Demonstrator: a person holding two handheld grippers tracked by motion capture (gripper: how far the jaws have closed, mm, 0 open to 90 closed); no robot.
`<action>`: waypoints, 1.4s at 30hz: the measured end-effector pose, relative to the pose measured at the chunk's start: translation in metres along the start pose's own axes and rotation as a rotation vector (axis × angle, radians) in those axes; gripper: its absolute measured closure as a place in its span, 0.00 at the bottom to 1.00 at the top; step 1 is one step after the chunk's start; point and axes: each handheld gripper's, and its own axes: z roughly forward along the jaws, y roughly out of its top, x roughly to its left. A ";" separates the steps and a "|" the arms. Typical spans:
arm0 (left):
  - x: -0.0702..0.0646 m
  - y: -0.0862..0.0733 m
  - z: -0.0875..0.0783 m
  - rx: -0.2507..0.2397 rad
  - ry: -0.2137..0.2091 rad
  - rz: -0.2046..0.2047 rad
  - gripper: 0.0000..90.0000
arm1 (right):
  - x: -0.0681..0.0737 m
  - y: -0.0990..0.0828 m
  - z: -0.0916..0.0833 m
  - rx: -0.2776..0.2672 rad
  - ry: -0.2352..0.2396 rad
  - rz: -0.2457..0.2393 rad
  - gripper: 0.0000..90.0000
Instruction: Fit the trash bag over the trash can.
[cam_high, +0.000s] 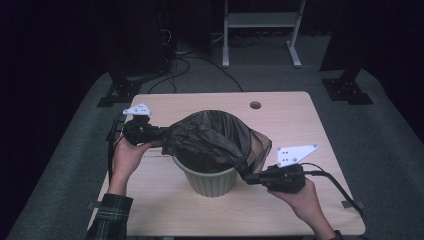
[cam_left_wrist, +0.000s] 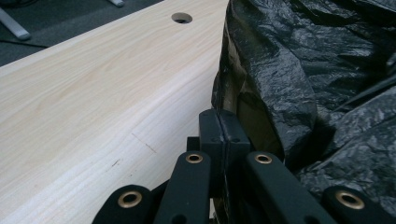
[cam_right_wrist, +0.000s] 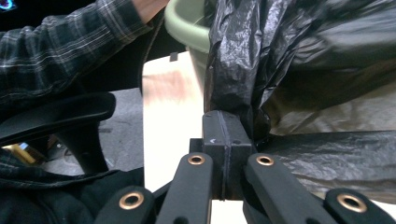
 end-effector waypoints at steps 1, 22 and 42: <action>0.000 0.000 0.000 0.000 0.000 0.000 1.00 | 0.001 -0.001 0.003 0.003 0.007 0.000 1.00; 0.000 -0.001 0.005 0.019 0.004 0.003 1.00 | 0.000 -0.032 0.055 0.158 0.029 -0.007 1.00; 0.002 -0.006 0.014 0.035 -0.002 -0.004 1.00 | -0.011 -0.056 0.068 0.218 -0.023 0.013 1.00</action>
